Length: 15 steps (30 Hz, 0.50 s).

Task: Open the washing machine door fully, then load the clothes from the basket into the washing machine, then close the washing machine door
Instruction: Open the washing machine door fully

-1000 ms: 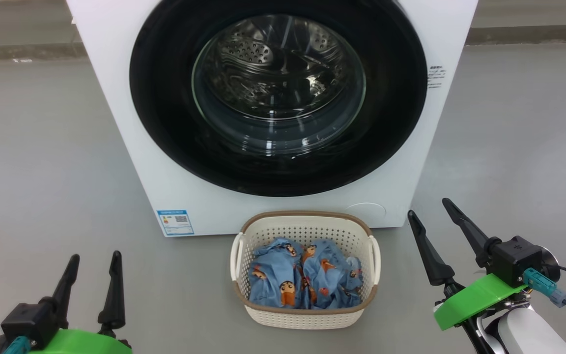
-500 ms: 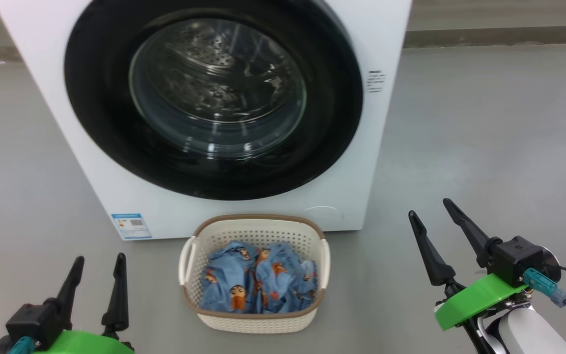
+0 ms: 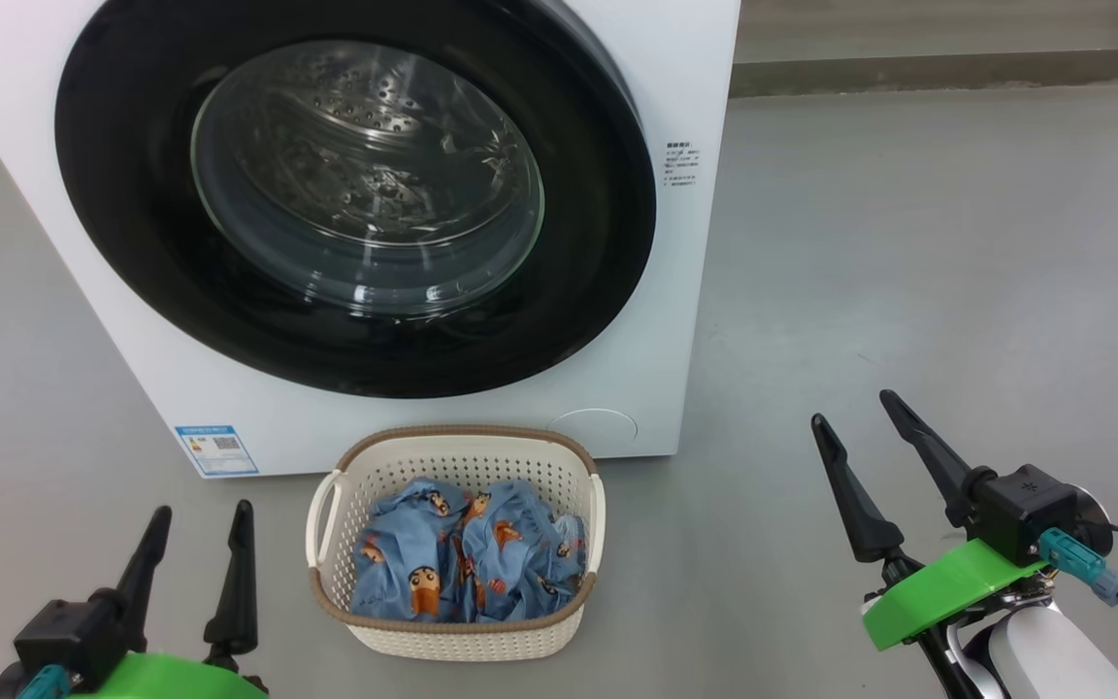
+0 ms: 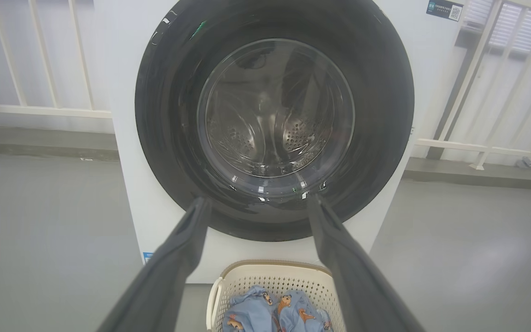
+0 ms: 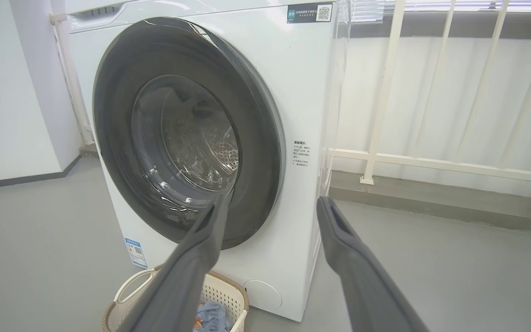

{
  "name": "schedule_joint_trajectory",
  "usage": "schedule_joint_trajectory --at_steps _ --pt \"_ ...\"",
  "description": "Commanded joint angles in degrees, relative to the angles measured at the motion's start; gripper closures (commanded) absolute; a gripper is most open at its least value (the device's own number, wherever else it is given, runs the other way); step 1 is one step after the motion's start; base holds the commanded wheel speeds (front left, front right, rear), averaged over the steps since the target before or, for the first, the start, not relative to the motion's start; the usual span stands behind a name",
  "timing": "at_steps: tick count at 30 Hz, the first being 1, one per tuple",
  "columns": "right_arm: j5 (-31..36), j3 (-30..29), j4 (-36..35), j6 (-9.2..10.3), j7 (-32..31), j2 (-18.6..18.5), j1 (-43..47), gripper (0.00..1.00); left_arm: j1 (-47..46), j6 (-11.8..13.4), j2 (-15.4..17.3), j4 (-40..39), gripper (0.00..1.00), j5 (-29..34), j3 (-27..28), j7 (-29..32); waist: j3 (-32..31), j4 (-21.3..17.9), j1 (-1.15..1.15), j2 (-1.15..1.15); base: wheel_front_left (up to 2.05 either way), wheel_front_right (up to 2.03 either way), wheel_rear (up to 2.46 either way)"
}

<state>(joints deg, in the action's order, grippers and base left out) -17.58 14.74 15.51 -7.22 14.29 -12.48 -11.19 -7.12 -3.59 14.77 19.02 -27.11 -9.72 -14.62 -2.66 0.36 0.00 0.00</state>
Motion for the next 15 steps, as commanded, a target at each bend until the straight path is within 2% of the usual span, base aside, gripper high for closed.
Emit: schedule_joint_trajectory --at_steps 1,15 --pt "0.0 0.8 -1.4 -0.26 0.7 -0.3 -0.5 0.0 -2.5 -0.2 1.4 -0.7 0.0 -0.6 2.1 -0.4 0.1 0.0 0.0 0.0 0.0 0.0 0.0" --pt "0.1 -0.2 -1.3 -0.26 0.7 -0.2 -0.2 0.0 -2.2 -0.2 1.5 -0.9 0.0 -0.5 2.9 -0.4 0.4 -0.1 0.0 0.0 0.0 0.0 0.0"
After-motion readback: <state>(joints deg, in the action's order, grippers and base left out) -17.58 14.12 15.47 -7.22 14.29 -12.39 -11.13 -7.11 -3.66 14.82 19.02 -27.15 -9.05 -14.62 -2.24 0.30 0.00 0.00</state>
